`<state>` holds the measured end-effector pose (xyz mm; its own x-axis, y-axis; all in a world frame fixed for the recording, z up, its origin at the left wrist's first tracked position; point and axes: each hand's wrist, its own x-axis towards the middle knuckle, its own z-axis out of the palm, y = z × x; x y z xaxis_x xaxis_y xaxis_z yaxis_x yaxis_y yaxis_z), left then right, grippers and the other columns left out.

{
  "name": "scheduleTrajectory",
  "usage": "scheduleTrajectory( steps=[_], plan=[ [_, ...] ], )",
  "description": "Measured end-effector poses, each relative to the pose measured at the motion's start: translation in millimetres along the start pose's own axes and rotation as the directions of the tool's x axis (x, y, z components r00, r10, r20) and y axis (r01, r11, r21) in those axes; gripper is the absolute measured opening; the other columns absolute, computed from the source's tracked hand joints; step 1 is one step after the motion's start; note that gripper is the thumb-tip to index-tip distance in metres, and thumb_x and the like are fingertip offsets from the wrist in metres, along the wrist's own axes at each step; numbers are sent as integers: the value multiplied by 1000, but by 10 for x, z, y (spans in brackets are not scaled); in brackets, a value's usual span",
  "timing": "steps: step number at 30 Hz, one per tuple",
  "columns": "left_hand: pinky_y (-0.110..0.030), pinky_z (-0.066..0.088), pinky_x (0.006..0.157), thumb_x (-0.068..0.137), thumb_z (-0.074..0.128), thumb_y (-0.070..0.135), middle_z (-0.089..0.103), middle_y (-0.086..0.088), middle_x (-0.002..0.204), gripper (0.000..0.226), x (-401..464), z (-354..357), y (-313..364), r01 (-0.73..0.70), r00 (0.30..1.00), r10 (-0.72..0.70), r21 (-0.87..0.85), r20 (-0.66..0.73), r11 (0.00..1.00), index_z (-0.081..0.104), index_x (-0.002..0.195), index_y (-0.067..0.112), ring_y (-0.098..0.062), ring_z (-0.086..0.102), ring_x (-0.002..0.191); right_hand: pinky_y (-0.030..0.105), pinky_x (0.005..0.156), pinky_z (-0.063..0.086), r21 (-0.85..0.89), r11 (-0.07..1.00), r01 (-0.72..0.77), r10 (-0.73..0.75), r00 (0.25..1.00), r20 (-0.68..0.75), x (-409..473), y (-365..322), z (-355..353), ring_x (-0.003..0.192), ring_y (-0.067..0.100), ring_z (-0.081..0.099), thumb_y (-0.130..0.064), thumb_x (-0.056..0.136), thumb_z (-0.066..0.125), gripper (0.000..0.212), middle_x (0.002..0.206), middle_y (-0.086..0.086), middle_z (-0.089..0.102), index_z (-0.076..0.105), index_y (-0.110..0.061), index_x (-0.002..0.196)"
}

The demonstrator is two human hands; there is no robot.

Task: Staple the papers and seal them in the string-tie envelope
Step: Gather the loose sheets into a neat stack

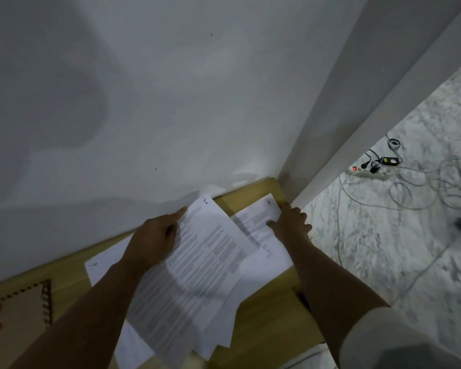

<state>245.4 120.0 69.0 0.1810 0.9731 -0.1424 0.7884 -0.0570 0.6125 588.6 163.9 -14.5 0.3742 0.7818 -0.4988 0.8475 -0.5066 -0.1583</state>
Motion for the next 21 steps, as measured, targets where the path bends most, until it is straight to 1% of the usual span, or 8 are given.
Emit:
scheduleTrajectory(
  steps=[3,6,8,11,13,17,19,21],
  plan=[
    [-36,60,81,100,55,11,65,9,78,52,18,-5,24,13,1000,-13,16,3,1000,51,148,31,-11,65,73,52,98,41,81,997,4,-4,1000,-8,46,19,11,124,34,48,-49,82,77,76,129,10,52,38,-27,143],
    [-36,60,75,101,55,10,60,13,70,50,-14,-34,72,16,1000,-16,24,6,1000,52,147,28,-8,62,66,45,95,49,210,975,69,-62,997,-41,55,58,36,112,34,59,-33,82,81,69,123,13,54,45,-19,140],
    [-36,59,70,100,55,9,58,16,66,50,-51,-60,75,-6,1000,5,33,3,999,52,147,27,-5,60,63,42,95,51,262,958,115,-100,992,-71,43,88,4,109,34,62,-22,86,76,59,122,15,57,50,-16,139],
    [-32,58,66,101,54,10,55,17,63,50,-124,-123,63,-28,1000,28,40,-1,999,51,148,26,-4,58,59,42,97,51,320,932,168,-121,980,-160,-34,123,-94,112,35,64,-14,91,65,45,123,13,67,57,-16,135],
    [-33,58,64,101,54,10,55,16,62,51,-199,-177,71,-47,999,48,45,-11,998,50,149,27,-5,57,58,41,98,52,320,921,225,-157,962,-225,-136,128,-198,111,35,66,-12,92,61,43,123,11,71,61,-18,134],
    [-37,54,62,100,53,10,55,9,58,52,-387,-330,119,-44,996,45,14,-74,999,52,147,33,-9,53,54,40,101,50,289,911,295,-199,927,-318,-415,81,-506,115,33,64,-14,95,55,43,125,9,71,63,-23,136],
    [-42,55,66,101,53,11,56,6,59,52,-503,-447,169,-65,994,64,-16,-83,998,51,147,36,-13,55,56,39,103,48,286,897,337,-216,899,-380,-607,57,-684,118,34,63,-14,95,56,42,127,9,70,65,-24,135],
    [-44,57,69,101,54,12,54,8,60,52,-628,-609,231,-99,990,95,-26,-104,995,51,147,37,-12,54,57,39,103,48,295,870,395,-242,864,-442,-847,18,-901,119,33,63,-15,95,58,40,129,8,70,66,-24,133]
  ],
)
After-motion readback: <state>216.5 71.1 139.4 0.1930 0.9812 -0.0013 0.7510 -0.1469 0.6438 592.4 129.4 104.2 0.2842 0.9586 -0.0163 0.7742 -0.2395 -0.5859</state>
